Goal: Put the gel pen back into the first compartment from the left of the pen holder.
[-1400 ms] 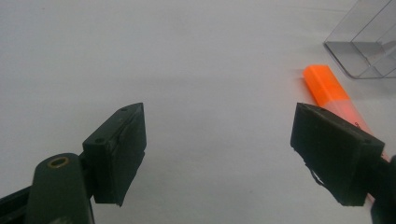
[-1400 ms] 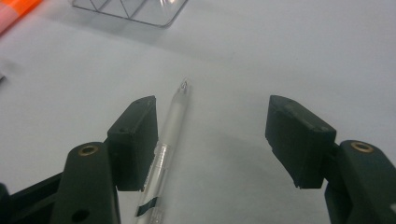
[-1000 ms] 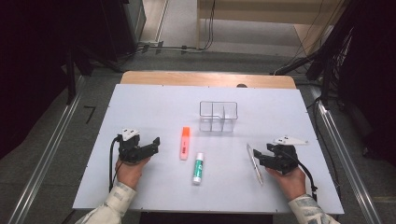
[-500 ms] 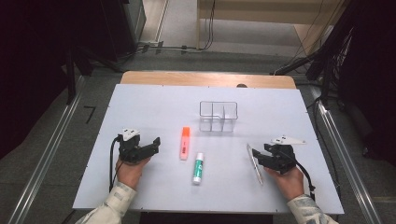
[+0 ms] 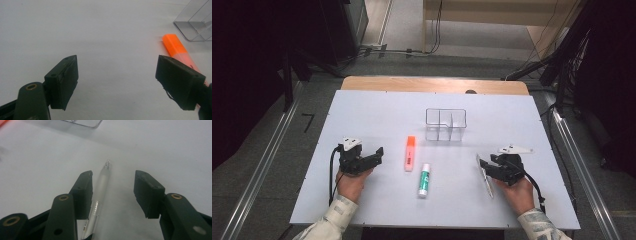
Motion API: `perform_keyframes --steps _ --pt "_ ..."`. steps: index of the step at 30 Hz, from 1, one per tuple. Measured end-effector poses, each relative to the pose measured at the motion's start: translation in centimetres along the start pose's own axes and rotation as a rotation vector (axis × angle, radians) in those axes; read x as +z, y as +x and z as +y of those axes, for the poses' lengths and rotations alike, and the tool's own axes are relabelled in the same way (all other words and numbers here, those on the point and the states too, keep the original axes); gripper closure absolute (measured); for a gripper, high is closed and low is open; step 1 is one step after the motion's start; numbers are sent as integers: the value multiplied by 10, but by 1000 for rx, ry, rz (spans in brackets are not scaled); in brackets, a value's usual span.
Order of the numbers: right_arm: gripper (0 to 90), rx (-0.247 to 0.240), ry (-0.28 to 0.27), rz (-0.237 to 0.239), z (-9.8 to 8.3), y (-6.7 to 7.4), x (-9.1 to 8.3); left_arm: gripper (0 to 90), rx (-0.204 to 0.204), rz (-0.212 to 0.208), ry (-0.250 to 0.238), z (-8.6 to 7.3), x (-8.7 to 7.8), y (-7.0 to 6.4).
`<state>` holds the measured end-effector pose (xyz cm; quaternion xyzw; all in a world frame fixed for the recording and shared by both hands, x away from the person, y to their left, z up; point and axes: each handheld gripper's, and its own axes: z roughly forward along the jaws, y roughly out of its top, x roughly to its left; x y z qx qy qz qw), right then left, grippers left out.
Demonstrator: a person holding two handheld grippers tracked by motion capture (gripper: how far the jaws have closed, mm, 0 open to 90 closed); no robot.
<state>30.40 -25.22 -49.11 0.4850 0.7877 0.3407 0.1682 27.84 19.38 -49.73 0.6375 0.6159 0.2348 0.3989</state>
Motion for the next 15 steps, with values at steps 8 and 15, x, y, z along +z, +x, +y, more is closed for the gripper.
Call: perform_keyframes --steps 8,15 --pt "566 -20 13 17 1 3 5 184 3 -1 5 0 1 0" --pt "622 -25 23 16 2 5 8 184 0 -3 6 -1 1 0"
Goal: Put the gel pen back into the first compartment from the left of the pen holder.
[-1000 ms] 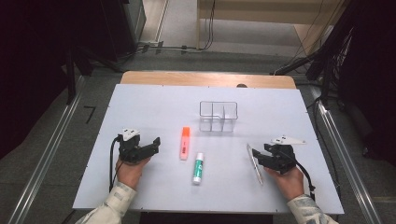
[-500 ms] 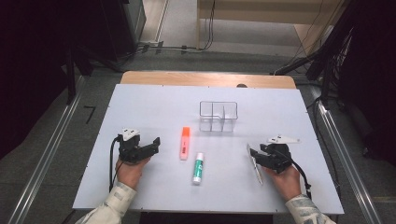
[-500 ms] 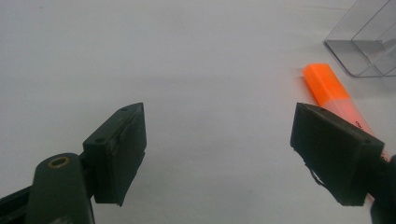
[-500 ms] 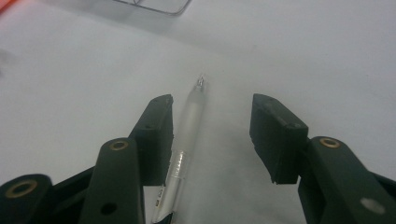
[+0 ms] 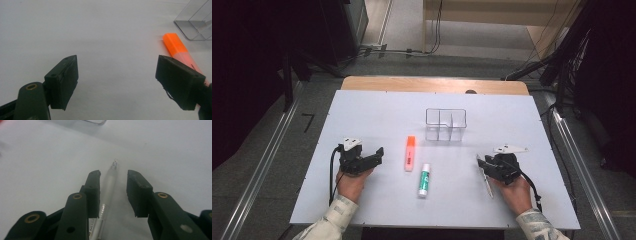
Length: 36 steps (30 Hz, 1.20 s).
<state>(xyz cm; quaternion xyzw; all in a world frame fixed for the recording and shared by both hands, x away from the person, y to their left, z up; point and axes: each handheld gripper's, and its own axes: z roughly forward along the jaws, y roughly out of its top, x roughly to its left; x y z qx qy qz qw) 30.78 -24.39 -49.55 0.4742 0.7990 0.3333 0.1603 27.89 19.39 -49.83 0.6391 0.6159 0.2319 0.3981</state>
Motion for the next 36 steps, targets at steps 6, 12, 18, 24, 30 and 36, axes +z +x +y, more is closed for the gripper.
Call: perform_keyframes --steps 6,12,18,24,30,36 --pt "664 -19 16 -2 1 3 4 184 0 -1 0 0 0 0" --pt "677 -28 27 -10 1 5 7 184 -1 -1 -1 0 0 0" --pt "691 -31 29 -20 1 6 8 185 1 -1 2 0 0 0" --pt "714 -32 30 -33 2 8 9 185 3 -3 2 0 1 -1" --pt "732 -37 35 -39 2 8 9 185 1 -3 1 0 0 -1" --pt "773 -42 43 -36 3 11 9 191 3 -4 0 0 0 -1"
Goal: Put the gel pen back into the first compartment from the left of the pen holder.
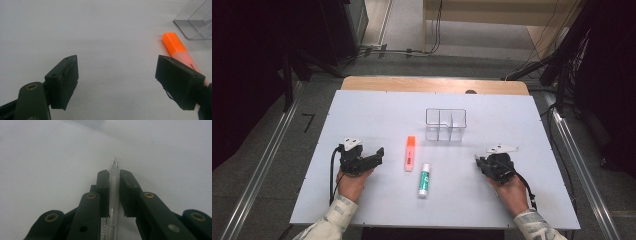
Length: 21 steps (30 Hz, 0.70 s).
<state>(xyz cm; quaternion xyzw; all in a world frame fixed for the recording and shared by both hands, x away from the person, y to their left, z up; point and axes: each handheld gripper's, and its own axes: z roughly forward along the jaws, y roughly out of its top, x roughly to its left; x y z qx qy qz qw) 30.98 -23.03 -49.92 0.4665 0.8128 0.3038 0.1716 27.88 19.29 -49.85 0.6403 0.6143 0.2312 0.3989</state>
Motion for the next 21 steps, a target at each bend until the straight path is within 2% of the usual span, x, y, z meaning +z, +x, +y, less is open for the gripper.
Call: perform_keyframes --steps 8,21 --pt "785 7 5 18 1 -3 -1 191 -1 2 1 0 -1 0" --pt "787 20 -67 33 5 -5 -14 192 -5 -2 -6 1 -2 1"
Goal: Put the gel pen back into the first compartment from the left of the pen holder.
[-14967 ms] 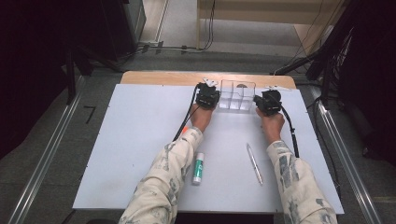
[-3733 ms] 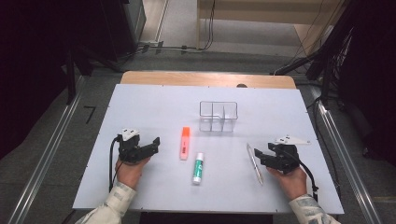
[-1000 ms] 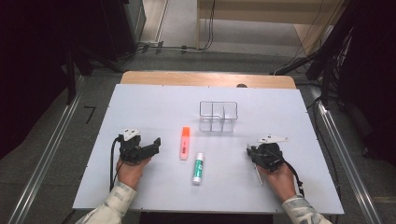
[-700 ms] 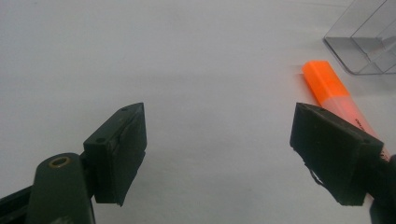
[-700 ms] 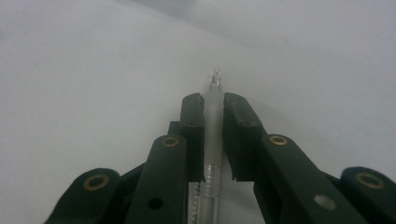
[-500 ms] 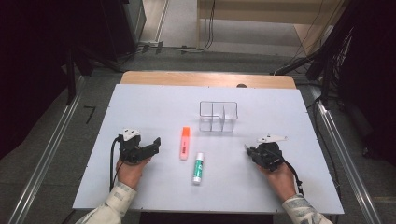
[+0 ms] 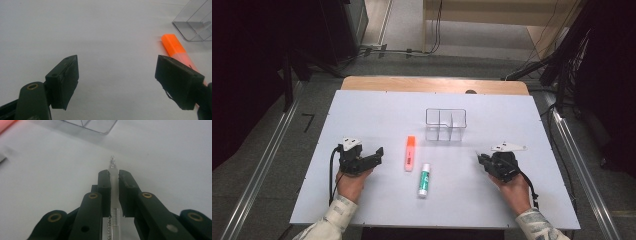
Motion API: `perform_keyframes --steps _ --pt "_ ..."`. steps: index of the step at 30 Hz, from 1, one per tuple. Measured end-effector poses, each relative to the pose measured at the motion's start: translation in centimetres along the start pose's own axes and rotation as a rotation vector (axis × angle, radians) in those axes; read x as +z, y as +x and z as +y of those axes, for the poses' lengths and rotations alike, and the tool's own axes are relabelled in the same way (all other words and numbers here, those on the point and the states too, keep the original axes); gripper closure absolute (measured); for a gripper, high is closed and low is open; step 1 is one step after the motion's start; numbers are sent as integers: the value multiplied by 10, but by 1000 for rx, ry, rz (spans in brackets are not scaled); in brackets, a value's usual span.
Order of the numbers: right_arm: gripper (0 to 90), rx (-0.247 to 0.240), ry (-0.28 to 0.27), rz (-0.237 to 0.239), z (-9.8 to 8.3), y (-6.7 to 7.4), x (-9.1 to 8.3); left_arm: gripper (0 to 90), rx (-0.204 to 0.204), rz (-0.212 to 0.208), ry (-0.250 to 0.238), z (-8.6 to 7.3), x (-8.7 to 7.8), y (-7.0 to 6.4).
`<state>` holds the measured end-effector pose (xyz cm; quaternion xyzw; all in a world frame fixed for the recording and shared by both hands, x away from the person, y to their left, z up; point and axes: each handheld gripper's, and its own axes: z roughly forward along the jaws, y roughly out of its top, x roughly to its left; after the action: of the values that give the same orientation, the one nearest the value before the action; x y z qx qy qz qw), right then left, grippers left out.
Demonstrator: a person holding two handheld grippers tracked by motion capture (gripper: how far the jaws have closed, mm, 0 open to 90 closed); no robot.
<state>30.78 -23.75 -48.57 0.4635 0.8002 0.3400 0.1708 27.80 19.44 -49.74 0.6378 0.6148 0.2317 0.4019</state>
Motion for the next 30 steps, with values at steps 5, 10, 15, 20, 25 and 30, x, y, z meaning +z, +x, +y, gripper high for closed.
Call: perform_keyframes --steps 5,10,15,20,25,30 --pt "787 -2 -21 15 6 1 -4 191 1 2 3 0 0 0" --pt "787 -15 -41 37 13 6 -6 191 2 4 3 0 1 0" --pt "786 -13 -61 53 20 10 -9 192 3 5 4 0 1 0" --pt "786 -16 -90 70 31 14 -9 191 7 4 4 0 0 -1" --pt "786 -39 -112 88 41 23 -7 191 4 4 1 0 0 0" --pt "786 -48 -131 108 53 31 -3 191 8 2 2 0 0 -1"
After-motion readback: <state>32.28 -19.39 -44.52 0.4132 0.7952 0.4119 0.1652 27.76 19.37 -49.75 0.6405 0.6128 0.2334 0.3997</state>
